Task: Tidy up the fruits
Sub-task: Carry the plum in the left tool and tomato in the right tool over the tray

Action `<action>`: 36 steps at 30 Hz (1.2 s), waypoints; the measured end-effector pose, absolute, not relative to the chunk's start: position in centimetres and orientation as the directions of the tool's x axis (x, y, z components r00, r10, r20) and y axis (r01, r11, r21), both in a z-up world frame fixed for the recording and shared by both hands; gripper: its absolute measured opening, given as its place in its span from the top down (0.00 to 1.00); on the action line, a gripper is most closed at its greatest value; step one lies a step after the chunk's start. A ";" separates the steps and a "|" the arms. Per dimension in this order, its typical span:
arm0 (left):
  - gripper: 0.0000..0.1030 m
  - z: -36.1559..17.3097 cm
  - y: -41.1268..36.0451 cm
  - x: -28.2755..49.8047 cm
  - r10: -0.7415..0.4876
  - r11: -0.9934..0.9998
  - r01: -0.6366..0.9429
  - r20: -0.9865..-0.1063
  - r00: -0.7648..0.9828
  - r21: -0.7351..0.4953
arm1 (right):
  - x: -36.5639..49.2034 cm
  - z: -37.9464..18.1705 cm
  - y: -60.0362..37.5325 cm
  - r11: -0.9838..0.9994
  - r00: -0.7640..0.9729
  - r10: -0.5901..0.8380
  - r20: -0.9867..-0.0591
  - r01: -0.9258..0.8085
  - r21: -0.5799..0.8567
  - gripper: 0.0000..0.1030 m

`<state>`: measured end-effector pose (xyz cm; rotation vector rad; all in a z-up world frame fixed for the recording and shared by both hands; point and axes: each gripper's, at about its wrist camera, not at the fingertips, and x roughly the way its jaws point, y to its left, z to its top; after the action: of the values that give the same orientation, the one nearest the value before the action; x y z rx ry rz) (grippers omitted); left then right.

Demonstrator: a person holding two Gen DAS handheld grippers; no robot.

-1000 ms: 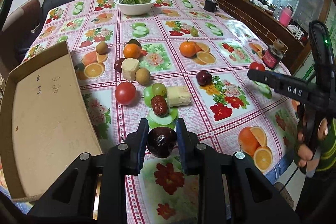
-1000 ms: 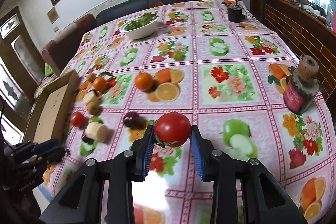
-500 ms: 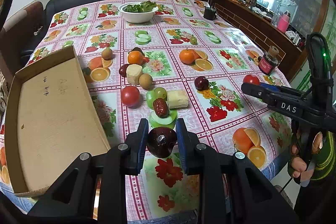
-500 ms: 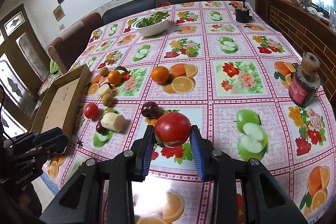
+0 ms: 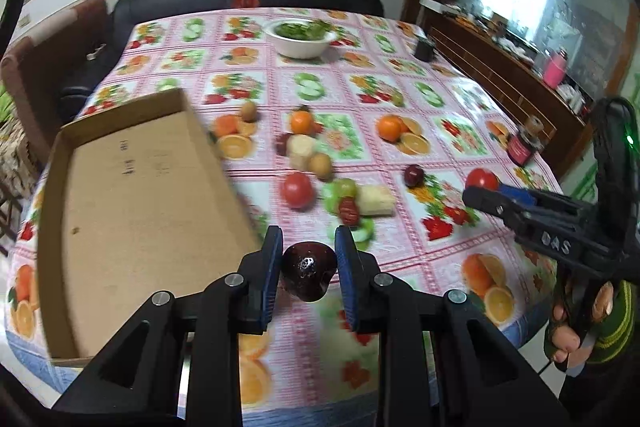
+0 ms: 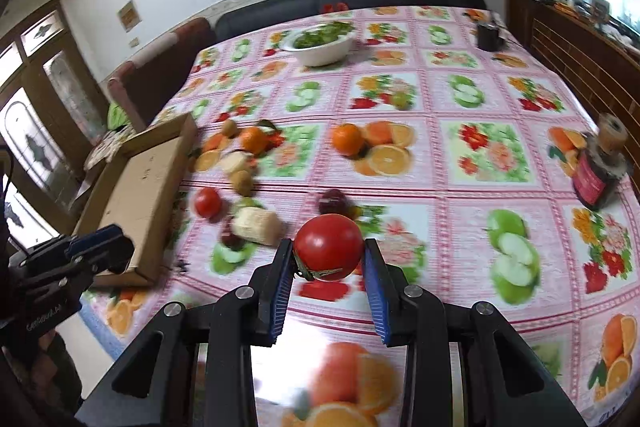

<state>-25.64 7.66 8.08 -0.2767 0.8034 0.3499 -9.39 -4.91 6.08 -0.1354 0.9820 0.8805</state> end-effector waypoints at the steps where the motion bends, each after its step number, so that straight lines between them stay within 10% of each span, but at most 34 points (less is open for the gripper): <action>1: 0.77 8.1 8.3 -26.1 0.209 0.900 -0.422 -0.741 0.638 -0.109 | -9.9 6.2 -4.4 0.641 0.238 0.599 -0.765 -0.714 0.280 0.66; 28: 0.76 2.0 23.1 -34.9 0.380 0.712 -0.702 -0.841 0.384 0.002 | -24.8 2.6 18.6 0.155 -0.198 0.562 -0.803 -0.929 0.337 0.67; 36: 0.58 1.5 22.1 -34.1 0.381 0.729 -0.683 -0.855 0.352 0.044 | -26.0 2.5 19.2 0.123 -0.177 0.555 -0.813 -0.949 0.290 0.57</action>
<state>-34.09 22.12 1.52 -0.3487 0.9929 0.7061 -26.04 19.22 2.47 -0.5116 1.0322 1.4462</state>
